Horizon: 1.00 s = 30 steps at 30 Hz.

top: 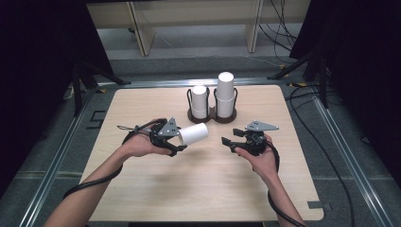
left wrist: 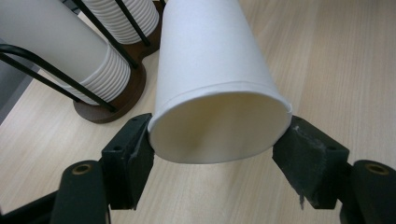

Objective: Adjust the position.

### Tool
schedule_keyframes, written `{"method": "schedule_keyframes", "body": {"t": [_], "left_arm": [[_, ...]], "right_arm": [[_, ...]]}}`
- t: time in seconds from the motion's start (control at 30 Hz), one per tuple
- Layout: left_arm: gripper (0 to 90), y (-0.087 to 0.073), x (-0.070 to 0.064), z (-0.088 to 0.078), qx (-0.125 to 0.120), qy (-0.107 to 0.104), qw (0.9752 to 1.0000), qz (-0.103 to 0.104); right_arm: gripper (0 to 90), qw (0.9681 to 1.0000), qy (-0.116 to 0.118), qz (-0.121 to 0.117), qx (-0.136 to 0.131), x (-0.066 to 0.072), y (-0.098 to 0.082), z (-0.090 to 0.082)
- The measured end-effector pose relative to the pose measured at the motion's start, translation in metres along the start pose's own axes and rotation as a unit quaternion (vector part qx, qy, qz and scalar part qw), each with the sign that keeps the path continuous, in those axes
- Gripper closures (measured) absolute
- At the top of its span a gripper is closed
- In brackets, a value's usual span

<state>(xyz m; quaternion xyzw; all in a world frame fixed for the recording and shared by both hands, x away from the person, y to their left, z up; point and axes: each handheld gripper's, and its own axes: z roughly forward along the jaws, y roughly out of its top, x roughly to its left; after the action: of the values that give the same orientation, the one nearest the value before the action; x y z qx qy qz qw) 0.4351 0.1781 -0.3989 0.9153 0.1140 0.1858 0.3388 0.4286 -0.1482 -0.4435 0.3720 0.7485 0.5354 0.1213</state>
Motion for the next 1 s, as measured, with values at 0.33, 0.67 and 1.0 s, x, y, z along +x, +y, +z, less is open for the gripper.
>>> {"method": "schedule_keyframes", "body": {"t": [0.33,0.67,1.0], "left_arm": [[30.1,0.003,0.003,0.004,0.019,-0.033,0.9992,0.01],[30.5,0.01,0.005,0.004,0.046,-0.057,0.9971,0.024],[30.5,0.01,0.008,0.008,0.056,-0.067,0.9955,0.037]], "right_arm": [[32.6,0.9997,0.011,-0.016,0.013,0.004,-0.003,0.001],[33.4,0.9987,0.015,-0.04,0.03,0.007,-0.004,-0.001],[33.4,0.9979,0.029,-0.044,0.037,0.009,-0.002,0.001]]}}
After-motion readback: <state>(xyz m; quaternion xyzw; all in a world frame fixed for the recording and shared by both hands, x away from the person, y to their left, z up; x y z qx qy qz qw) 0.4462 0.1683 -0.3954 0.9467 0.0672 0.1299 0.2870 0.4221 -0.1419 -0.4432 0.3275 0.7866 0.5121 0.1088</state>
